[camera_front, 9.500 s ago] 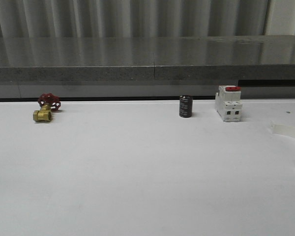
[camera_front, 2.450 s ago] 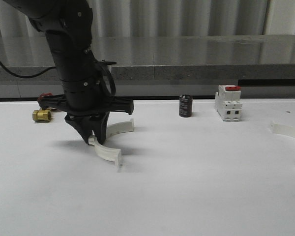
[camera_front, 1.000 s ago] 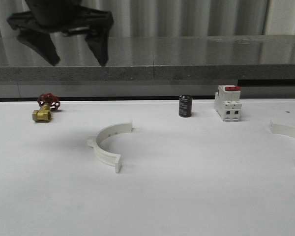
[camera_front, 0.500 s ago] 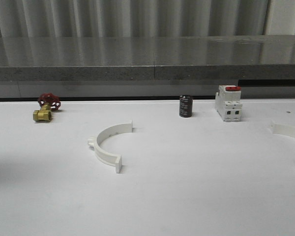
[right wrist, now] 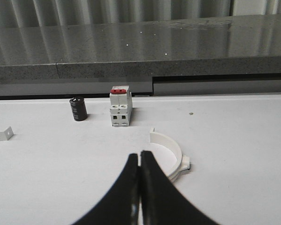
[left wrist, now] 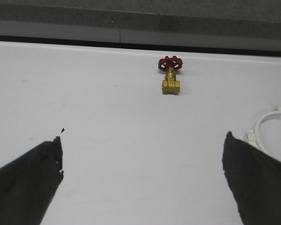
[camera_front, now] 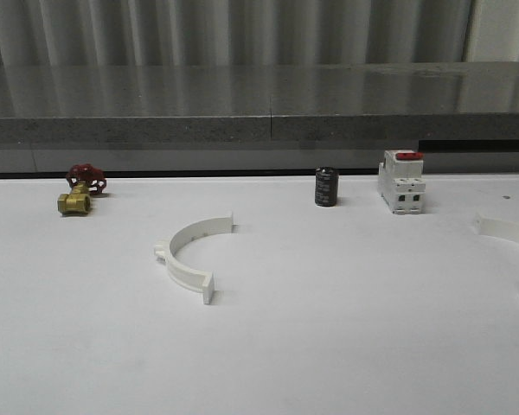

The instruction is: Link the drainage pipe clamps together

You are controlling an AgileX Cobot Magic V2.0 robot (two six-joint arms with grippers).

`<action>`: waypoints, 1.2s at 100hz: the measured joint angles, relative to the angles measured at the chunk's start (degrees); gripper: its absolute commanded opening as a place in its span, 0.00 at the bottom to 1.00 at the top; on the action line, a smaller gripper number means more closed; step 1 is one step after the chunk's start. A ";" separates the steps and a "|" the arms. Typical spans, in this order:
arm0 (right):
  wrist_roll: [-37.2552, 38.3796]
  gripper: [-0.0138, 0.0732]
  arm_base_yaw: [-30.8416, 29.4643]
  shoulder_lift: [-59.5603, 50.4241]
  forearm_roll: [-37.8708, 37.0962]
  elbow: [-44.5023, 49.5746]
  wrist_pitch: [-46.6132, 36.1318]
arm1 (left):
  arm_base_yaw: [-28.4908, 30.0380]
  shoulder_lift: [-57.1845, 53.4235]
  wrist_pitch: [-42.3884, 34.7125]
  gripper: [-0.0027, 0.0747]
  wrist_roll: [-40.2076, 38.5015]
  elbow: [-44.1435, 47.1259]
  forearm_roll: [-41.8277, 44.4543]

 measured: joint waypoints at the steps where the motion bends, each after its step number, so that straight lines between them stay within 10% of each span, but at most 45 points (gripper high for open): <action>1: 0.00 0.08 0.00 0.00 0.00 0.00 0.00 | 0.00 -1.02 0.00 0.90 0.00 0.30 0.00; 44: 0.00 0.08 0.00 0.00 0.00 0.00 0.00 | 0.00 -23.13 5.32 0.72 0.19 10.97 -0.87; 87: 0.00 0.08 0.00 0.00 0.00 0.00 0.00 | 0.00 -26.89 7.62 0.01 0.33 12.22 -1.13; 120: 0.00 0.08 0.00 0.00 0.00 -0.15 -0.74 | 0.00 -26.89 7.74 0.01 0.33 12.22 -1.13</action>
